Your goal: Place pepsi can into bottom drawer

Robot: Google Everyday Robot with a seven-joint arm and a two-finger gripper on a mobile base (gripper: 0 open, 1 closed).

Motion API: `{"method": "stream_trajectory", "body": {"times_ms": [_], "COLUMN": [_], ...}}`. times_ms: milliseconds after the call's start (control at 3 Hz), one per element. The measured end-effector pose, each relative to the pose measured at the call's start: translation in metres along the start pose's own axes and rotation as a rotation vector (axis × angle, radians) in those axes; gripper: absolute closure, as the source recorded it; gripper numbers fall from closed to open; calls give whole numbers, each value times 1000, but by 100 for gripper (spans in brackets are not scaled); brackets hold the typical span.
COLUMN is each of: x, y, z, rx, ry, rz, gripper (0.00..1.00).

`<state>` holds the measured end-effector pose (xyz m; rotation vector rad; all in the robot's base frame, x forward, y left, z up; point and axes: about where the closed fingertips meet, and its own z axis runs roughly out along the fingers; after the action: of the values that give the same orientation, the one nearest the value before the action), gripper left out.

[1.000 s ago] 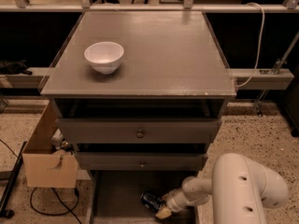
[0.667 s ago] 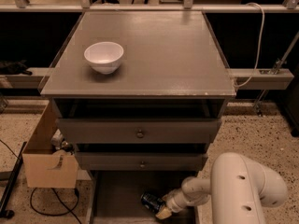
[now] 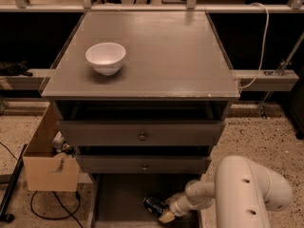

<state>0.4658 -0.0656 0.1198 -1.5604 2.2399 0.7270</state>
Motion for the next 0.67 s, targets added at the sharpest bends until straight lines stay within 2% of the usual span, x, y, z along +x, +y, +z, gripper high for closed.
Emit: {"method": "stream_trajectory", "body": {"times_ms": [333,667], "x": [0,0], "y": [0,0], "z": [0,0], "rx": [0,0], "ry": [0,0], "rz": [0,0], "gripper": [8,0]}}
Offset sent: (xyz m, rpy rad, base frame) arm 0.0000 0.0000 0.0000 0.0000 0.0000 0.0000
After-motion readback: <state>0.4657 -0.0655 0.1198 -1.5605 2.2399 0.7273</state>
